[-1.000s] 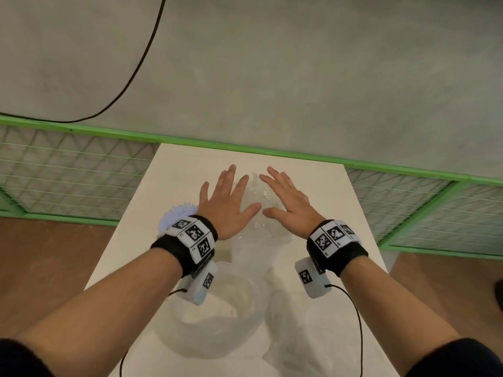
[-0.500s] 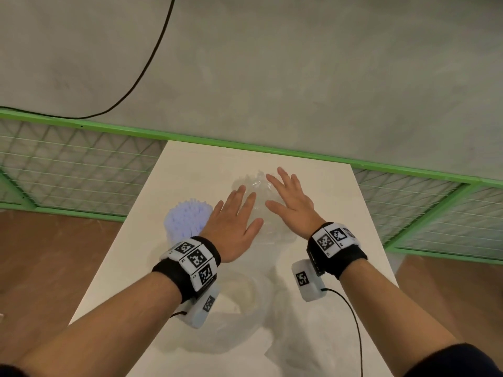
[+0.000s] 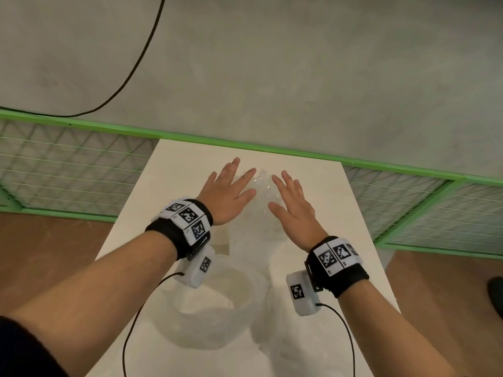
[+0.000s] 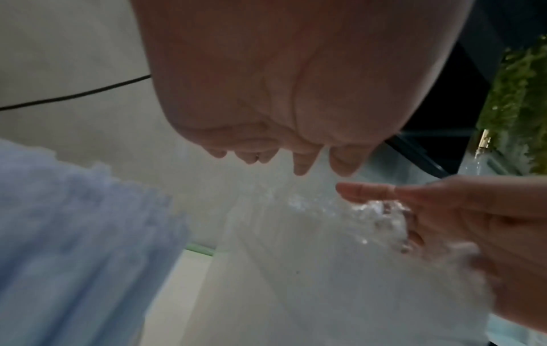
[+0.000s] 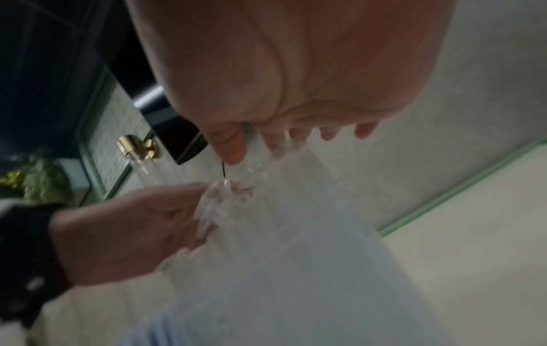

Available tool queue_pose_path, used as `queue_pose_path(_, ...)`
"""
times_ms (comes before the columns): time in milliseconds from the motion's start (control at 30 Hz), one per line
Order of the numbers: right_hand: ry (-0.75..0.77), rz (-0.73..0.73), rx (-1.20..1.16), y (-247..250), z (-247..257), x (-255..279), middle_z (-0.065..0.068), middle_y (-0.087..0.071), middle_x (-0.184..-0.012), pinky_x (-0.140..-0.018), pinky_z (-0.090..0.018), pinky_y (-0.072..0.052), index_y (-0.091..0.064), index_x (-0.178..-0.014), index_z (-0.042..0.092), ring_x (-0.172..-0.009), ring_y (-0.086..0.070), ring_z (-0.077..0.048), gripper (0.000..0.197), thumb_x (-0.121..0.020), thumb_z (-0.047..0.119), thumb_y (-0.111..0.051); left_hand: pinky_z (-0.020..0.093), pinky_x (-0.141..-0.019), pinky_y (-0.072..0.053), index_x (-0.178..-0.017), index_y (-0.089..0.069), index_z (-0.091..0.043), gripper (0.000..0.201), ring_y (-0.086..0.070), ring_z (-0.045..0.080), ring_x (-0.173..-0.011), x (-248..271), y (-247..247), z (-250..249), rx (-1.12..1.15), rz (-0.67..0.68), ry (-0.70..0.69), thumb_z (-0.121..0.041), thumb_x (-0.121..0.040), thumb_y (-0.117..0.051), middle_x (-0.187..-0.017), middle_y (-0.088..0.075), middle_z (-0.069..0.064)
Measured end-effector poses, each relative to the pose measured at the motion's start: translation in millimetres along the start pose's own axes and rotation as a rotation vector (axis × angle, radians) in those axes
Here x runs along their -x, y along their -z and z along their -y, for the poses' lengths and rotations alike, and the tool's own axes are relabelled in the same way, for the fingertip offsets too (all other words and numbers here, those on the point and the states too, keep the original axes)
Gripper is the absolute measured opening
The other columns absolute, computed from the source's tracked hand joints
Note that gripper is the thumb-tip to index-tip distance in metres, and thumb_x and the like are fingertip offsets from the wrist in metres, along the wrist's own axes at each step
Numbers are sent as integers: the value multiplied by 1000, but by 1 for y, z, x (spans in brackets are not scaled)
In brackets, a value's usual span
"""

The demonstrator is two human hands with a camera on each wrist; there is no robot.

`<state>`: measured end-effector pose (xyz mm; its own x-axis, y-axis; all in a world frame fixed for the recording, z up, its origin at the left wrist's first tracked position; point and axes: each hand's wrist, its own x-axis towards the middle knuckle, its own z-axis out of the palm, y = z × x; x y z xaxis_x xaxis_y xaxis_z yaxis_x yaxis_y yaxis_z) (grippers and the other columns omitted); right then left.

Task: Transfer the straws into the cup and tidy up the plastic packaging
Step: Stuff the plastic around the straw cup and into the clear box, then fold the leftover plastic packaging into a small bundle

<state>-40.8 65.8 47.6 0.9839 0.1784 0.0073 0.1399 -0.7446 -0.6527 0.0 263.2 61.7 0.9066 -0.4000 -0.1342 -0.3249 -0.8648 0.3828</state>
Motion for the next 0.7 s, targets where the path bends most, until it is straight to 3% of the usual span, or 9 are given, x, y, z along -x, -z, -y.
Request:
queue_pose_path(100, 59, 36, 141, -8, 3, 2, 19, 9, -162, -115, -37, 2, -7, -155, 36, -148, 15, -6, 58, -104, 46, -34, 40, -121, 7, -154, 6, -33, 57, 15, 14, -149, 0, -16, -8, -73, 26, 32, -47, -103, -13, -161, 20, -1)
queue_pose_path(200, 72, 67, 322, -20, 3, 2, 14, 2, -163, -120, -43, -2, -6, -156, 31, -149, 11, -8, 58, -104, 48, -24, 40, -122, 4, -155, 6, -29, 57, 11, 15, -150, 5, -32, -10, -110, 36, 22, -45, -103, -12, -163, 14, 0)
queue_pose_path(333, 40, 98, 262, -10, 3, -4, 15, -7, -163, -119, -45, -4, -18, -155, 32, -150, 4, -9, 56, -103, 48, -32, 41, -121, 8, -154, 10, -31, 59, 14, 15, -149, 11, -25, -7, -157, 79, 28, -50, -102, -10, -162, 19, 1)
queue_pose_path(400, 34, -3, 185, -5, 5, -11, 15, -11, -162, -117, -44, -6, -24, -153, 33, -150, 0, -10, 53, -103, 46, -36, 39, -121, 10, -154, 10, -30, 62, 16, 16, -149, 12, -20, -7, -126, 46, 71, -54, -100, -10, -161, 22, 2)
queue_pose_path(467, 19, -87, 236, -8, 6, -17, 15, -6, -163, -117, -43, -6, -21, -154, 34, -150, 2, -10, 53, -103, 45, -33, 39, -121, 10, -154, 9, -28, 62, 16, 17, -149, 9, -19, -8, -106, -16, 107, -53, -101, -10, -161, 22, 3)
queue_pose_path(567, -57, -5, 358, -20, 7, -27, 14, 2, -163, -118, -47, -4, -12, -155, 34, -151, 3, -14, 57, -102, 48, -27, 40, -121, 8, -155, 9, -26, 60, 12, 18, -150, 4, -22, -9, -150, 31, 143, -50, -101, -7, -162, 17, 3)
queue_pose_path(700, -106, 61, 466, -20, 7, -36, 20, -1, -162, -117, -54, -3, -11, -153, 43, -151, -2, -19, 54, -101, 51, -20, 41, -122, 7, -155, 8, -23, 61, 7, 17, -150, 0, -23, -7, -219, 42, 141, -49, -101, -6, -163, 14, 2)
